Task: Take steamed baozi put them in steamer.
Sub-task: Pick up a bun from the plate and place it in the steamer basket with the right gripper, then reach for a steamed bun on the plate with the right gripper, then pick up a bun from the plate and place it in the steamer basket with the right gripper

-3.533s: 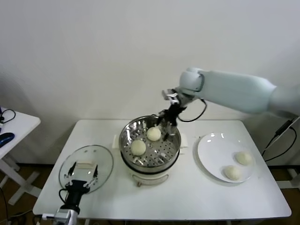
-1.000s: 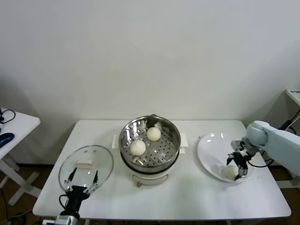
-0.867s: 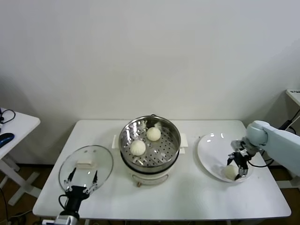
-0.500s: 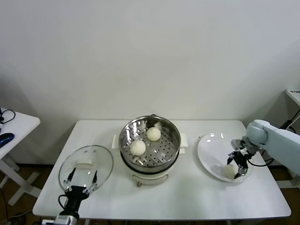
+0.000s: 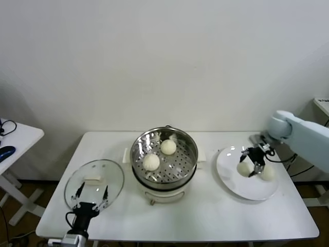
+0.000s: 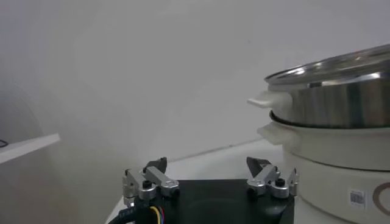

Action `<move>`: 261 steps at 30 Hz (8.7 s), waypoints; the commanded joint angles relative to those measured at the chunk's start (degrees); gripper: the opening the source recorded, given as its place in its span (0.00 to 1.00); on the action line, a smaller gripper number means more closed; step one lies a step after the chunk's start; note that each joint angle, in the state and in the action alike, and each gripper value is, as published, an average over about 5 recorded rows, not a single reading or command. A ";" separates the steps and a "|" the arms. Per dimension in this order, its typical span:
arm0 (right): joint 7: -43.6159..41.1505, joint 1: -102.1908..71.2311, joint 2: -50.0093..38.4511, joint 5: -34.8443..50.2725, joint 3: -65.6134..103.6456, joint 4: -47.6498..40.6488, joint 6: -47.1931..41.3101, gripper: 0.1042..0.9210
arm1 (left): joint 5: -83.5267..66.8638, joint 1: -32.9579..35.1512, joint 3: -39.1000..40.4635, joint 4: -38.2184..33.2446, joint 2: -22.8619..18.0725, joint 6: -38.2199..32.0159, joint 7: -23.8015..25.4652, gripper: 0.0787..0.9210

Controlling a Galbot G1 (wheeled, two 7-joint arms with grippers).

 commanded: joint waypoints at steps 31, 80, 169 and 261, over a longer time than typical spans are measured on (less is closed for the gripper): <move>-1.57 6.89 33.84 -27.79 -0.69 19.58 22.37 0.73 | 1.41 0.19 0.20 0.13 -0.85 0.31 -0.10 0.88; 0.87 2.61 30.67 -28.87 -2.85 21.90 24.91 0.85 | 1.55 -0.18 -0.11 0.86 -0.50 0.84 -0.22 0.88; 1.97 -27.34 5.45 -23.28 38.06 -27.97 7.38 0.88 | -1.51 -1.34 -0.16 1.27 0.95 -3.99 0.88 0.88; 13.03 16.66 31.61 53.25 -26.22 -5.88 -18.69 0.71 | 1.15 -0.48 2.67 -0.01 0.25 -3.89 0.36 0.88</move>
